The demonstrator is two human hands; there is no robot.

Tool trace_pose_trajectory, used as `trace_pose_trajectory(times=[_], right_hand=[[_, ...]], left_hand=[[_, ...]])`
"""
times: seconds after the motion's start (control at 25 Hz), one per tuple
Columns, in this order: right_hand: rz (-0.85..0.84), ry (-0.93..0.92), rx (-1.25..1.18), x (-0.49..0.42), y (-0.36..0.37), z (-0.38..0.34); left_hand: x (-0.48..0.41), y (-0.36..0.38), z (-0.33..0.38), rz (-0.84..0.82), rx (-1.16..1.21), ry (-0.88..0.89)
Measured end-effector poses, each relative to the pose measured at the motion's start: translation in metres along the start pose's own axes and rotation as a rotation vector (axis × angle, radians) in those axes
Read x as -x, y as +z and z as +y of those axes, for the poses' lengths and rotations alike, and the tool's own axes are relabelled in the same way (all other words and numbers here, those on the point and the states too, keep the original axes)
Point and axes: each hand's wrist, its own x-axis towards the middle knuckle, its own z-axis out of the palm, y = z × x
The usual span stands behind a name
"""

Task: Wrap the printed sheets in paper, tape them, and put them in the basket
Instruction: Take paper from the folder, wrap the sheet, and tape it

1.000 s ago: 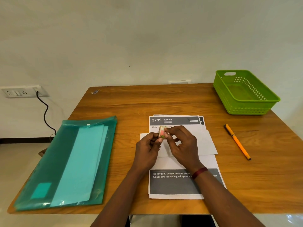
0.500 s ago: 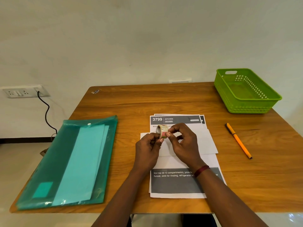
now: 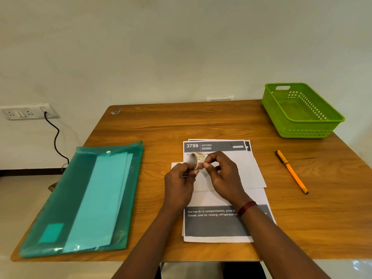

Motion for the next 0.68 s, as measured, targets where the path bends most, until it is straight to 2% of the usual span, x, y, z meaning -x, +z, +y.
trace_pose_trajectory(times=[0.36,0.68], right_hand=[[-0.041,-0.038,0.178,0.001,0.003,0.002],[-0.027,0.007,0.124,0.001,0.003,0.003]], left_hand=[[0.002,0.003,0.008,0.055,-0.074,0.028],[0.003,0.002,0.011,0.061,-0.125,0.081]])
